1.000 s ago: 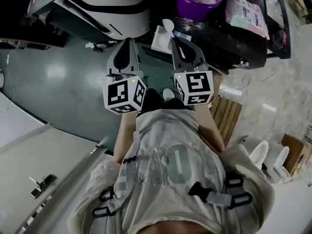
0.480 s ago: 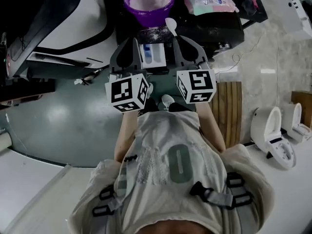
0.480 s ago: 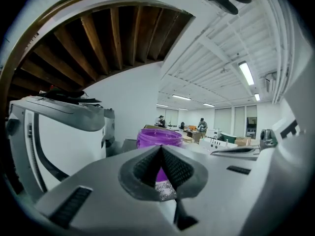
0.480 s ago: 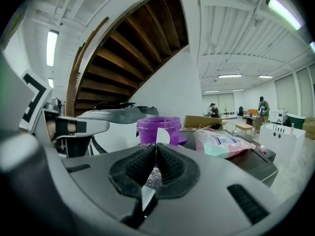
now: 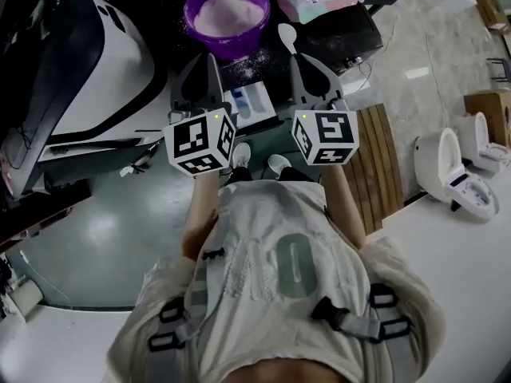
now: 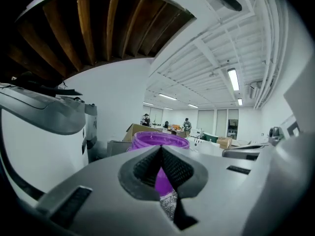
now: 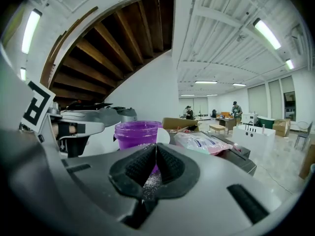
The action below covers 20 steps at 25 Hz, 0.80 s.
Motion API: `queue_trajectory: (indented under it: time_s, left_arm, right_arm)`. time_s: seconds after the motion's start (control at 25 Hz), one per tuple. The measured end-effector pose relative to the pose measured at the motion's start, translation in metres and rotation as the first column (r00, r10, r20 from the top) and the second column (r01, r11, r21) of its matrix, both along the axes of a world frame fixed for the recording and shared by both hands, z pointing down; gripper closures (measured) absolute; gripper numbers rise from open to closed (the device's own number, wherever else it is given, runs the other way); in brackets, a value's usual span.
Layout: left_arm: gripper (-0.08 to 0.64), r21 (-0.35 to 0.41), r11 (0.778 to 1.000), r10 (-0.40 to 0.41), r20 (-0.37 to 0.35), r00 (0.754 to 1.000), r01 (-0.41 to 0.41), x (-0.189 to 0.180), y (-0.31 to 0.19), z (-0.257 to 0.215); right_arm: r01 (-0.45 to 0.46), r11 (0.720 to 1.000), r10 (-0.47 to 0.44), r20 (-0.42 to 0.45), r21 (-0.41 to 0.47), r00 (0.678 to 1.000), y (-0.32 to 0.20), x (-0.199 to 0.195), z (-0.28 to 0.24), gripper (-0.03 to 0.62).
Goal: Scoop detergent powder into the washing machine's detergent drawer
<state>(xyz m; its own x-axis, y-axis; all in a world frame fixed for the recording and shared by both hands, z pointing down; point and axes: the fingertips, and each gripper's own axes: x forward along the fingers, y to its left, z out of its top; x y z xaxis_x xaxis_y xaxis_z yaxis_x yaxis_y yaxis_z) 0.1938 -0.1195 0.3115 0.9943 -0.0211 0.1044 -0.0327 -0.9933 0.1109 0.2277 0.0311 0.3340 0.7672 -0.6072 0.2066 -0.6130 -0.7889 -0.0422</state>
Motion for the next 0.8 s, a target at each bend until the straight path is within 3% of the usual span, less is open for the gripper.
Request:
queue_trajectory:
  time_s: [0.56,0.68,0.8]
  left_arm:
    - [0.540,0.017,0.996,0.087,0.007,0.996,-0.087,0.009,-0.034,0.003]
    - [0.540,0.024,0.995,0.092,0.015,0.996,-0.092,0.009,-0.040,0.004]
    - [0.540,0.029,0.996,0.087,0.011,0.996,-0.088,0.014,-0.048,0.001]
  right_arm:
    - [-0.133,0.991,0.133,-0.011,-0.006,0.991,-0.011,-0.002,-0.006,0.583]
    - [-0.121,0.993,0.121,-0.030,-0.011,0.992,-0.013,-0.001,-0.015,0.583]
    - [-0.057,0.997,0.052,-0.084,-0.056,0.995,-0.021,0.007,-0.035,0.583]
